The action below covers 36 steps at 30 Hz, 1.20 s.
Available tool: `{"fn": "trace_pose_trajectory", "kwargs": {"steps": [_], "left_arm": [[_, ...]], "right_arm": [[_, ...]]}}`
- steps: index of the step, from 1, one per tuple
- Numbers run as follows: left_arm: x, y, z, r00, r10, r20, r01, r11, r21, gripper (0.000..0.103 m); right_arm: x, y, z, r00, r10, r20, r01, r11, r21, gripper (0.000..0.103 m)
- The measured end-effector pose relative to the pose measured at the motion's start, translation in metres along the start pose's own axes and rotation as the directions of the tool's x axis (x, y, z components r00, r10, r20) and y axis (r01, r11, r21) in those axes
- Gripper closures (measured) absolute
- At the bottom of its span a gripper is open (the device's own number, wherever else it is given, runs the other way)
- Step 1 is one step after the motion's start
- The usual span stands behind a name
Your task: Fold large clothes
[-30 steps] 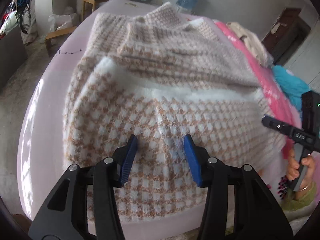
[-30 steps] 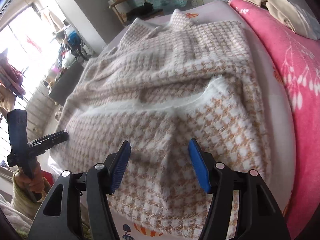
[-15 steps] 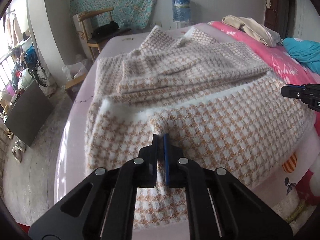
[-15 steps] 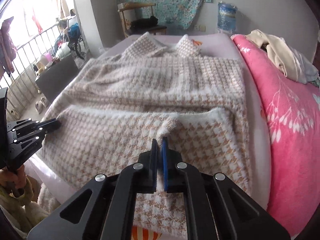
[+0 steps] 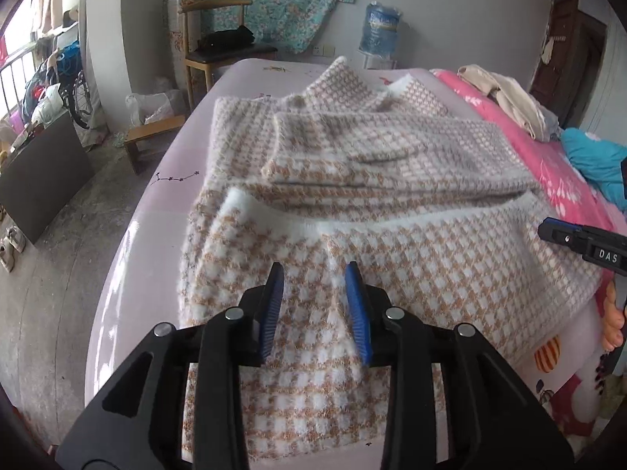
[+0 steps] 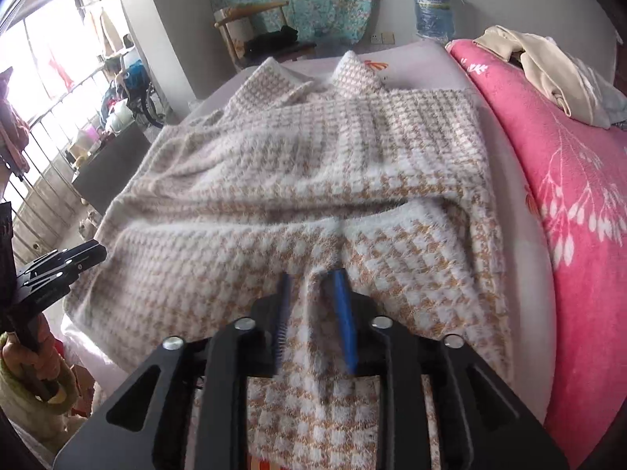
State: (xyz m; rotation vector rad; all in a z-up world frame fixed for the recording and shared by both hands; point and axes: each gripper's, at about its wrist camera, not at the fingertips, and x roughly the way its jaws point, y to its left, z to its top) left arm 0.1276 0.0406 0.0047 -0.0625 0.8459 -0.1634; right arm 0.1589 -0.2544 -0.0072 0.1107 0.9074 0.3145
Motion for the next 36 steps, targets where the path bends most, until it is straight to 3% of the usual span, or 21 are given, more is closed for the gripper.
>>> {"fn": "trace_pose_trajectory", "kwargs": {"steps": [3,7,9,13,18,21,25,29,31,33,34,36], "left_arm": [[0.001,-0.004,0.003,0.999,-0.052,0.000,0.052,0.998,-0.020,0.053],[0.027,-0.024,-0.004,0.996,-0.001,-0.085,0.005,0.999,0.041,0.041],[0.041,-0.028,-0.012,0.993,0.039,-0.109,-0.033,0.998,0.063,0.037],[0.039,-0.036,-0.014,0.993,0.084,-0.087,-0.072,0.989,0.130,0.035],[0.038,-0.023,-0.011,0.993,0.038,-0.109,-0.031,0.997,0.064,0.033],[0.039,-0.023,-0.010,0.993,0.038,-0.113,-0.032,0.998,0.054,0.032],[0.040,-0.025,-0.008,0.991,0.049,-0.126,-0.043,0.998,0.051,0.028],[0.041,-0.022,-0.007,0.989,0.048,-0.137,-0.043,0.998,0.037,0.024],[0.042,-0.021,-0.007,0.989,0.052,-0.142,-0.047,0.998,0.036,0.023],[0.042,-0.022,-0.007,0.988,0.056,-0.145,-0.051,0.998,0.035,0.021],[0.043,-0.022,-0.007,0.987,0.058,-0.148,-0.053,0.998,0.036,0.021],[0.044,-0.023,-0.007,0.986,0.066,-0.151,-0.061,0.997,0.040,0.020]], "right_arm": [[-0.007,0.021,0.002,0.998,0.048,0.030,-0.047,0.997,-0.057,0.060],[0.016,0.053,-0.003,0.994,0.106,-0.016,-0.108,0.985,-0.133,0.056],[0.044,0.063,-0.013,0.997,0.047,-0.067,-0.057,0.984,-0.171,0.047],[0.034,0.074,-0.012,0.999,-0.019,-0.042,0.010,0.981,-0.196,0.047],[-0.001,0.087,-0.028,0.998,0.047,0.030,-0.038,0.967,-0.251,0.047],[0.024,0.092,-0.049,0.999,-0.030,-0.042,0.016,0.953,-0.303,0.045],[0.014,0.086,-0.044,0.999,-0.009,-0.042,-0.001,0.973,-0.232,0.045],[-0.011,0.085,-0.045,1.000,0.014,0.011,-0.011,0.973,-0.232,0.045],[-0.016,0.082,-0.050,1.000,0.015,0.016,-0.011,0.973,-0.231,0.043],[-0.006,0.078,-0.058,1.000,0.000,-0.023,-0.005,0.974,-0.225,0.031],[0.005,0.075,-0.062,0.998,-0.015,-0.061,0.001,0.974,-0.225,0.030],[0.013,0.072,-0.068,0.999,-0.014,-0.050,0.003,0.978,-0.210,0.027]]}}
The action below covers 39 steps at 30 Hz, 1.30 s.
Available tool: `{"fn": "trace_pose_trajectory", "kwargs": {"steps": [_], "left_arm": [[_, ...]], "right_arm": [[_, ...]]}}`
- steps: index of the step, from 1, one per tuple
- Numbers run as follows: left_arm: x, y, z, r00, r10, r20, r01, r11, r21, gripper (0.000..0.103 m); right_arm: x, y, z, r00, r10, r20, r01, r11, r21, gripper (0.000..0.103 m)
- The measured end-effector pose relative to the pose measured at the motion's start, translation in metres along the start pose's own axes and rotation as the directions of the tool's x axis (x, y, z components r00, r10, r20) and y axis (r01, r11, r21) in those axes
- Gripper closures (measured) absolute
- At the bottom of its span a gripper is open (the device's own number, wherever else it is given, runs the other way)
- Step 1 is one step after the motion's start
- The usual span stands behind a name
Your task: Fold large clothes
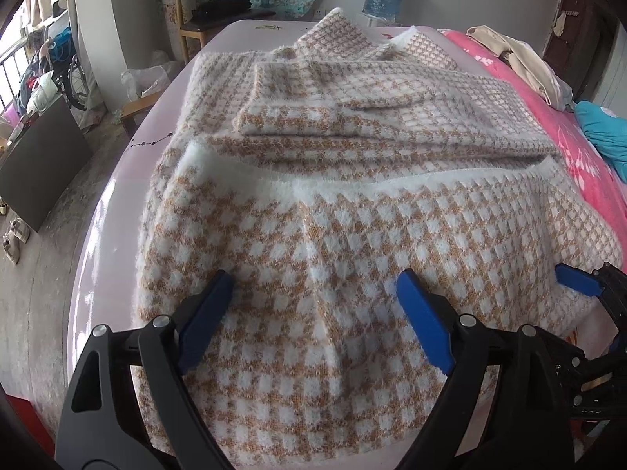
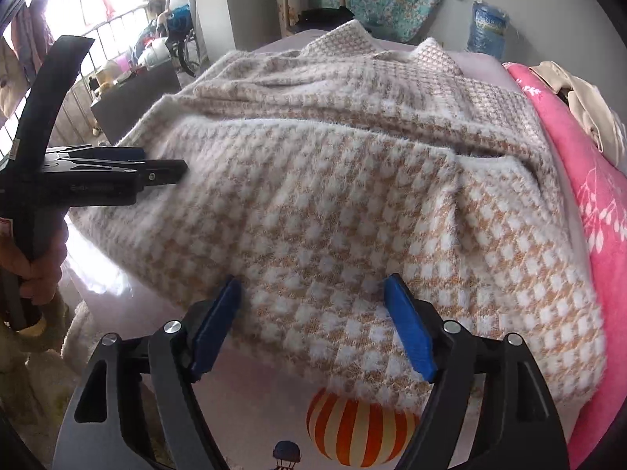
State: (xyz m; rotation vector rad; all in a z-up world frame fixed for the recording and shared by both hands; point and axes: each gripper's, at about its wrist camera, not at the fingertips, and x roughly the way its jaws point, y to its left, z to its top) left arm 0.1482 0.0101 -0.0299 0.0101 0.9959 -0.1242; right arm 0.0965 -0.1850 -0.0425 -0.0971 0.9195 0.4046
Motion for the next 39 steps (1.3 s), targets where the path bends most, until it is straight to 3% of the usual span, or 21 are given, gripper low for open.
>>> {"fn": "trace_pose_trajectory", "kwargs": {"steps": [3,7,10,12,15,17,20,23,27,30,35,39], "left_arm": [[0.000,-0.001,0.001,1.000,0.008,-0.007,-0.008,1.000,0.000,0.020],[0.001,0.000,0.002,1.000,0.006,-0.010,-0.006,1.000,-0.008,0.019],[0.001,-0.001,0.002,1.000,0.013,-0.009,-0.013,1.000,-0.014,0.019],[0.001,-0.001,0.003,1.000,0.015,-0.012,-0.016,1.000,-0.024,0.019],[-0.003,-0.002,0.006,0.999,0.033,-0.021,-0.034,0.999,-0.032,0.019],[-0.015,-0.004,0.007,0.999,0.039,0.016,-0.038,0.999,-0.021,0.019],[-0.035,-0.014,0.004,0.999,-0.008,0.053,0.006,1.000,0.028,0.019],[-0.041,-0.025,-0.006,0.998,-0.046,0.030,0.044,0.996,0.078,0.019],[-0.014,-0.030,-0.025,0.998,0.005,-0.065,0.000,0.997,0.077,0.014],[-0.009,-0.020,-0.026,0.997,-0.032,-0.064,0.032,0.999,-0.005,0.011],[-0.007,-0.021,-0.028,0.998,-0.021,-0.059,0.022,1.000,0.010,0.010],[-0.006,-0.021,-0.028,0.998,-0.021,-0.061,0.022,1.000,0.009,0.009]], "right_arm": [[-0.008,-0.004,0.006,1.000,0.006,-0.003,-0.006,0.999,0.031,0.027],[-0.034,-0.012,0.008,0.996,-0.034,0.088,0.032,0.999,0.022,0.027],[-0.011,-0.024,-0.002,0.998,-0.068,0.011,0.068,0.997,0.039,0.024],[-0.004,-0.033,-0.011,0.998,-0.029,0.048,0.025,0.997,0.075,0.020],[-0.004,-0.031,-0.007,0.999,-0.040,0.025,0.038,0.997,0.064,0.020],[-0.003,-0.031,-0.008,0.999,-0.035,0.033,0.033,0.997,0.070,0.019],[-0.003,-0.032,-0.009,0.998,-0.036,0.045,0.033,0.997,0.075,0.019],[-0.004,-0.032,-0.010,0.998,-0.034,0.050,0.030,0.996,0.081,0.019],[-0.005,-0.032,-0.010,0.998,-0.034,0.046,0.030,0.996,0.081,0.019],[-0.008,-0.033,-0.007,0.999,-0.032,0.027,0.029,0.995,0.090,0.019],[-0.034,-0.045,0.003,0.990,-0.091,0.107,0.076,0.988,0.134,0.019],[-0.007,-0.058,-0.003,0.991,-0.136,0.010,0.133,0.979,0.156,0.017]]}}
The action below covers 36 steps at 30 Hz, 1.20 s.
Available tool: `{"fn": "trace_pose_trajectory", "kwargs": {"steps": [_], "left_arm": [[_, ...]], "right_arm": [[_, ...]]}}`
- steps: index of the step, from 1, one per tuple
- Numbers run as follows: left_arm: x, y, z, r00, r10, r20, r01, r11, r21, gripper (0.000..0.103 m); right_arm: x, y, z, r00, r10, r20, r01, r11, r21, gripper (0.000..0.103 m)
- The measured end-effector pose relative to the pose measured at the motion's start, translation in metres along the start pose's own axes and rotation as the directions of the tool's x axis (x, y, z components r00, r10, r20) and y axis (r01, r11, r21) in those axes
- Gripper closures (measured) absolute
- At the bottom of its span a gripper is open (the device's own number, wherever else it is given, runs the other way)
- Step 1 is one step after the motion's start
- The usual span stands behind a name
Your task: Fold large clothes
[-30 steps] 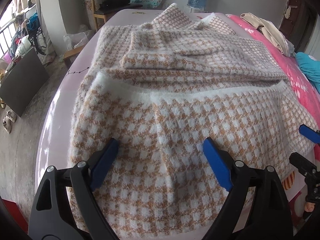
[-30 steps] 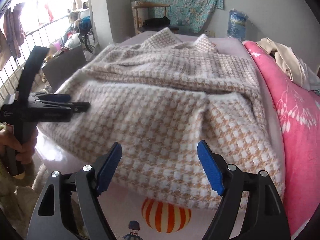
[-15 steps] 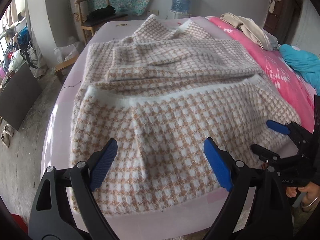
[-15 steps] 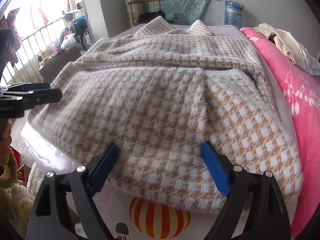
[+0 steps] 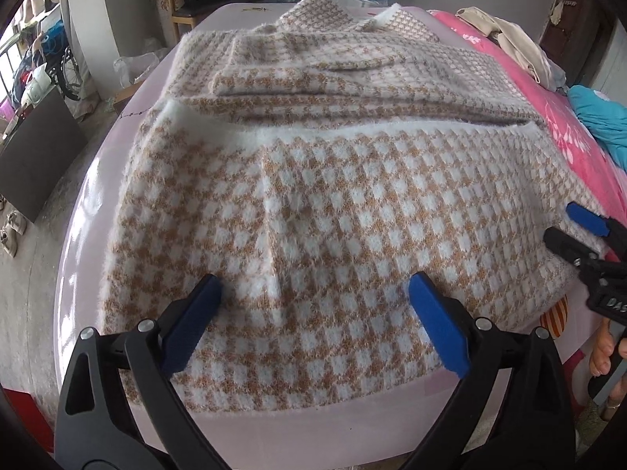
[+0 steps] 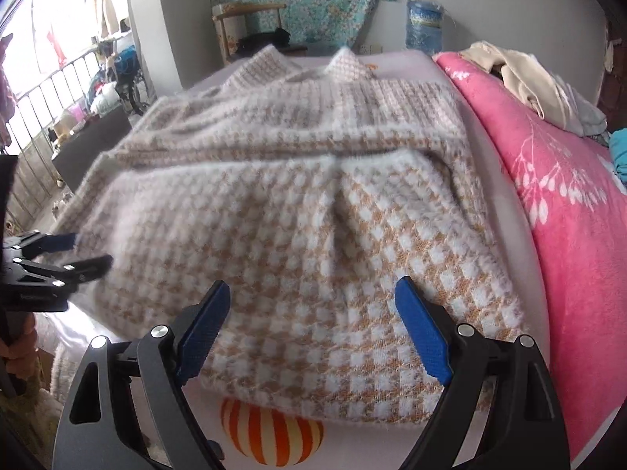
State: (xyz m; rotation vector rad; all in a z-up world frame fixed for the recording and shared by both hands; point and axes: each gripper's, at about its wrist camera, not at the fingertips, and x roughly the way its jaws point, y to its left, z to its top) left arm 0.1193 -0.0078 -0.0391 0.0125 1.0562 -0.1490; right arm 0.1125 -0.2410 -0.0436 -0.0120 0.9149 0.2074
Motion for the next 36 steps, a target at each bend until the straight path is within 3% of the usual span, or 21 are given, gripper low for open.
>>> {"fn": "trace_pose_trajectory", "kwargs": {"steps": [3,16,26,36], "left_arm": [[0.001,0.000,0.001,1.000,0.001,-0.003,-0.001,1.000,0.002,0.009],[0.001,0.000,0.000,1.000,0.005,-0.001,-0.005,1.000,0.000,0.008],[0.002,0.000,-0.001,1.000,0.004,0.002,-0.004,1.000,0.007,0.008],[0.002,0.000,0.002,1.000,-0.006,-0.025,0.006,1.000,0.001,0.008]], "right_arm": [[0.004,0.007,-0.006,0.999,-0.038,0.021,0.039,0.999,-0.030,0.016],[0.005,0.007,-0.002,0.999,-0.036,-0.007,0.036,0.999,-0.004,0.013],[0.011,0.002,0.008,0.995,-0.018,-0.094,0.020,1.000,0.018,0.006],[0.011,0.002,0.009,0.995,-0.019,-0.100,0.021,1.000,0.019,0.006]]}}
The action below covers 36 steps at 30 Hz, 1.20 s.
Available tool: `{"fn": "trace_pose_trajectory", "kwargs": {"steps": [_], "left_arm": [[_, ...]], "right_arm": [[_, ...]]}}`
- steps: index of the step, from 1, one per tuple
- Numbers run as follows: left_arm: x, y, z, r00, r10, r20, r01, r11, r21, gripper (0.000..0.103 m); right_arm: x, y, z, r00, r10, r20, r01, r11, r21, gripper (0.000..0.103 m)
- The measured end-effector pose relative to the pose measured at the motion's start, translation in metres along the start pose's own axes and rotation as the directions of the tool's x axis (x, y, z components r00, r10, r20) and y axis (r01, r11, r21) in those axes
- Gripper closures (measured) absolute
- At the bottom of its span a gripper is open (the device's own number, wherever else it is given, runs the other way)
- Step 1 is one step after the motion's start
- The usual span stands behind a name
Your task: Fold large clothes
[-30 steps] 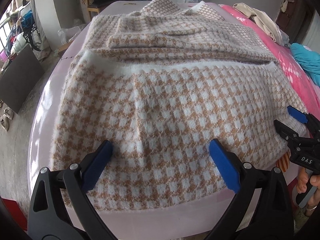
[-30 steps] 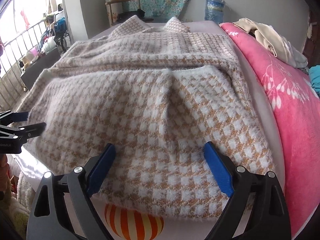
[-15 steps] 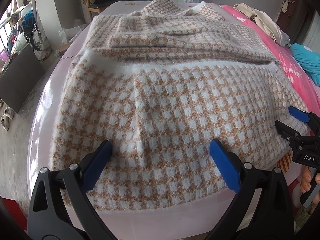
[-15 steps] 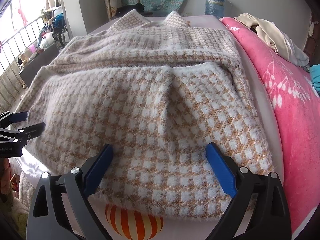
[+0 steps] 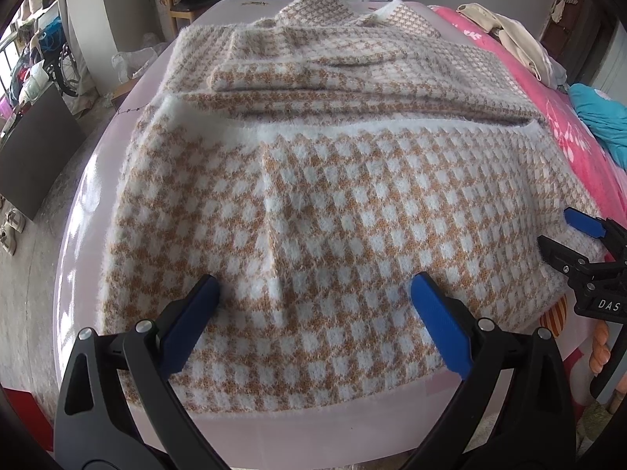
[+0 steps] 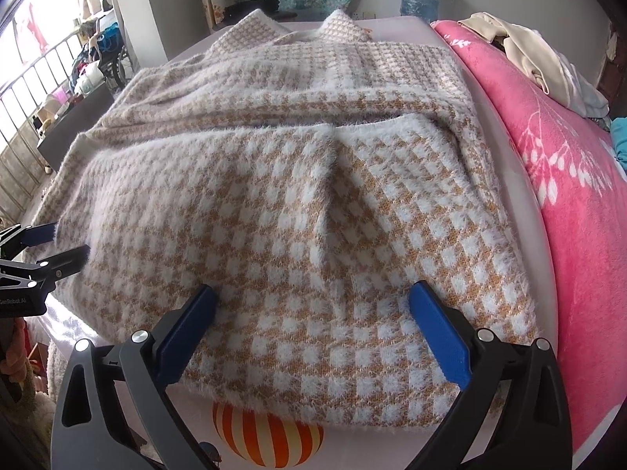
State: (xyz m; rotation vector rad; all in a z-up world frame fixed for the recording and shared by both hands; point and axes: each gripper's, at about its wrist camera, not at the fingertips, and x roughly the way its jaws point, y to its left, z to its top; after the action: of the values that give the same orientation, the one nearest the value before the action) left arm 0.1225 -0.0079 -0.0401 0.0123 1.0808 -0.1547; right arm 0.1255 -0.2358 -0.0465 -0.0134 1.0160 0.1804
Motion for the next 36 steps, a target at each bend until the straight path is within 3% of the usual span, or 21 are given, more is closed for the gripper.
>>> {"fn": "trace_pose_trajectory", "kwargs": {"steps": [14,18,19,22,26,32,36], "left_arm": [[-0.001,0.001,-0.002,1.000,-0.002,0.015,0.002,1.000,0.004,0.007],[-0.001,0.001,-0.003,1.000,-0.011,0.019,0.011,1.000,0.002,0.008],[-0.001,0.001,-0.003,1.000,-0.010,0.021,0.010,1.000,0.003,0.008],[-0.003,0.001,-0.005,0.999,-0.011,0.039,0.011,1.000,0.009,0.008],[-0.015,0.007,-0.011,0.995,-0.041,0.088,0.040,0.999,0.006,0.008],[-0.059,0.038,-0.016,0.967,0.018,0.254,-0.009,0.999,-0.036,0.008],[-0.072,0.063,-0.011,0.953,0.052,0.298,-0.024,0.995,-0.098,0.008]], "right_arm": [[0.001,0.000,-0.002,1.000,-0.004,0.015,0.005,1.000,-0.015,0.006],[-0.001,-0.001,0.003,1.000,0.000,-0.018,0.000,1.000,-0.007,0.006],[-0.007,0.000,0.005,1.000,-0.007,-0.008,0.007,1.000,0.006,0.006],[-0.038,0.009,0.009,0.992,0.011,0.125,-0.009,1.000,-0.015,0.006],[-0.043,0.023,0.013,0.987,0.058,0.149,-0.047,0.996,-0.075,0.006],[-0.025,0.027,0.011,0.979,0.168,0.115,-0.159,0.984,-0.083,0.008],[-0.005,0.028,0.005,0.989,0.138,0.049,-0.133,0.986,-0.106,0.009]]}}
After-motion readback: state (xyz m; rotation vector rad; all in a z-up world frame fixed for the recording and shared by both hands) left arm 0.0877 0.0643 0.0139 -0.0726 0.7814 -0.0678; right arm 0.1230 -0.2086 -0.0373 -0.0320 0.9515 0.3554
